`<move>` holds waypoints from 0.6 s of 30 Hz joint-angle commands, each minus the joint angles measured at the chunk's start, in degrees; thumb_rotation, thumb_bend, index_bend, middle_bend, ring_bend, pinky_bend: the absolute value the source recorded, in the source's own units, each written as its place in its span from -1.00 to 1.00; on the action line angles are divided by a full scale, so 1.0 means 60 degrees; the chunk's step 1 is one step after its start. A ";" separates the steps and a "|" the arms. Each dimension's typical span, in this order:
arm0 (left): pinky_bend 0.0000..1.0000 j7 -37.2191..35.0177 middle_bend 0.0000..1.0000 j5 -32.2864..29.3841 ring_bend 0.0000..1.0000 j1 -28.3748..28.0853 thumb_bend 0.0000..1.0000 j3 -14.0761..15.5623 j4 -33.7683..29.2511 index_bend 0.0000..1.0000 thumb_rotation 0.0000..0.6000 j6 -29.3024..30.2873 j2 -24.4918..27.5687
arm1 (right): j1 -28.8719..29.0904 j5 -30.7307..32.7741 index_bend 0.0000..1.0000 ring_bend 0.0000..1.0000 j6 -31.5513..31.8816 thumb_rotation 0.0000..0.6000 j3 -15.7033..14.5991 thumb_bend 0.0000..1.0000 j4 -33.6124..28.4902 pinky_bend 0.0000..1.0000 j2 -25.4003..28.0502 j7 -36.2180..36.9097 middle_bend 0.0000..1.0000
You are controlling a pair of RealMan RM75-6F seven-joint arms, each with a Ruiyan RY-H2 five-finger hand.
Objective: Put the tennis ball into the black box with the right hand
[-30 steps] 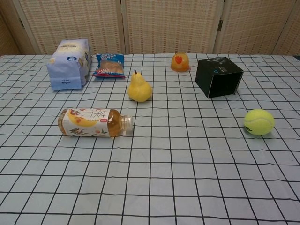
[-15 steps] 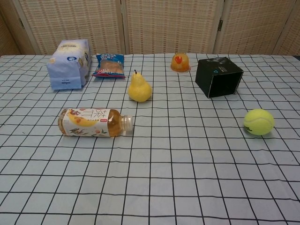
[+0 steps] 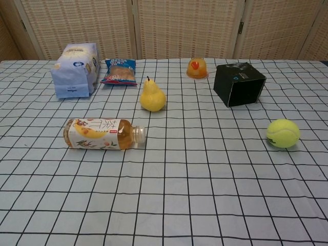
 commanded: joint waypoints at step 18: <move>-0.65 0.0185 -0.74 -0.0204 -0.79 -0.0104 -0.08 0.0092 -0.0208 -0.58 1.00 -0.0458 0.0092 | 0.0796 0.0471 1.00 0.91 -0.2533 1.00 -0.0490 0.94 -0.0102 1.00 -0.0971 -0.1570 0.84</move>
